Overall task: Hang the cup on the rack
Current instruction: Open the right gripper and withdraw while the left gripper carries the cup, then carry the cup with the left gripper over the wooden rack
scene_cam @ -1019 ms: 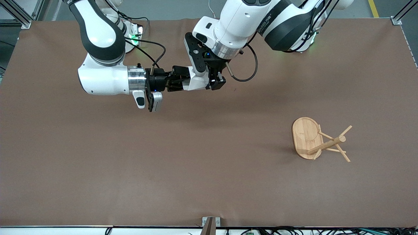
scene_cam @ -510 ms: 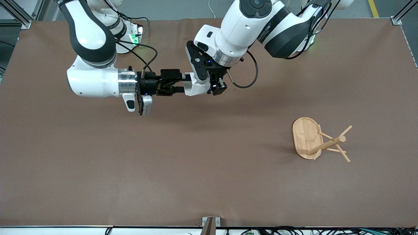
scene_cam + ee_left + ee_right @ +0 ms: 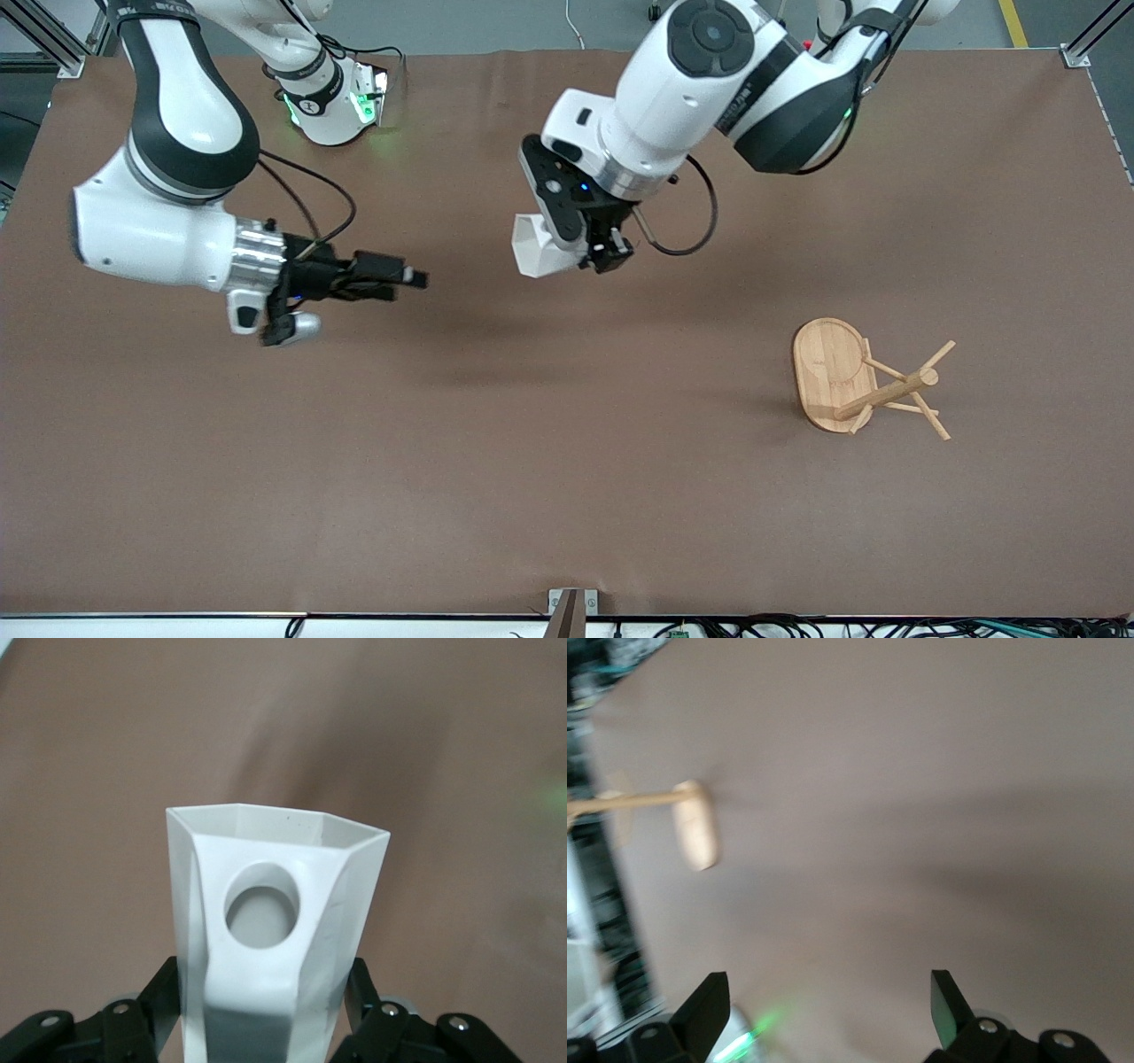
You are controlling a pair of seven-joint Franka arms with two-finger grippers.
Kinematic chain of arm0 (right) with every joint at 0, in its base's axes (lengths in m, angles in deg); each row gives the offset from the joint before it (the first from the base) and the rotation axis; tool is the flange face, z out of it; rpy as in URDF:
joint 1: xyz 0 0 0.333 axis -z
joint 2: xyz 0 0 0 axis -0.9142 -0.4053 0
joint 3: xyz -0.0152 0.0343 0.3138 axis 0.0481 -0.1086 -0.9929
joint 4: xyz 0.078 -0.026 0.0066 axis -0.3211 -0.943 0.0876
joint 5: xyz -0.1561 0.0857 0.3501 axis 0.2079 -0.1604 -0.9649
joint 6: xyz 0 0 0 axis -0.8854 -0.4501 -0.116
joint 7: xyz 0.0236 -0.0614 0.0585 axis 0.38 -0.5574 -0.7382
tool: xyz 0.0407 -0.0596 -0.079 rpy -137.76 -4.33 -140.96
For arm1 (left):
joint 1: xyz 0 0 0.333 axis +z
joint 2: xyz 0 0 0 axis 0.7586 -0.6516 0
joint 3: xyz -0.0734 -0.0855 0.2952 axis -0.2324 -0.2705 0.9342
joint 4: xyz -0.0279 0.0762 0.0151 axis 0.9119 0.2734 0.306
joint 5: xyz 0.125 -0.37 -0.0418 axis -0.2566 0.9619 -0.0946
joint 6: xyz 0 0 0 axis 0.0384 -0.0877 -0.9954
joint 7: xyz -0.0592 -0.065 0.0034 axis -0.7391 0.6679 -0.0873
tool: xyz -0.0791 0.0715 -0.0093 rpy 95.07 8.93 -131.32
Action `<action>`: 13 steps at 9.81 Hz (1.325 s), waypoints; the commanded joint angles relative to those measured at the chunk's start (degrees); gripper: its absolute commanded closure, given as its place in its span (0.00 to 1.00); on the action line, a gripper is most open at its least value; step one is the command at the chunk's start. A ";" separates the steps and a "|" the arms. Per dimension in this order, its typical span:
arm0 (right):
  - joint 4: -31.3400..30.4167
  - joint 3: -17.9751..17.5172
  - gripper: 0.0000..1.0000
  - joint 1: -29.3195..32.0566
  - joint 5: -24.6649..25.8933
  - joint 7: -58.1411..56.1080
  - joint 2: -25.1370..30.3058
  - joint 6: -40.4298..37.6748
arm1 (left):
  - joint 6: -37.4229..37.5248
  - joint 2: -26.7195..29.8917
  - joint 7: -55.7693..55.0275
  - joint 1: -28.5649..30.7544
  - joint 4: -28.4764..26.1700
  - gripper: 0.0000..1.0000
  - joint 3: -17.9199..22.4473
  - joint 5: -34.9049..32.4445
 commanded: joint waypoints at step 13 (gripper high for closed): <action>22.31 17.76 0.00 3.89 33.91 -1.57 8.72 -26.47 | -7.64 12.76 -35.93 21.25 -27.47 1.00 -0.25 -5.73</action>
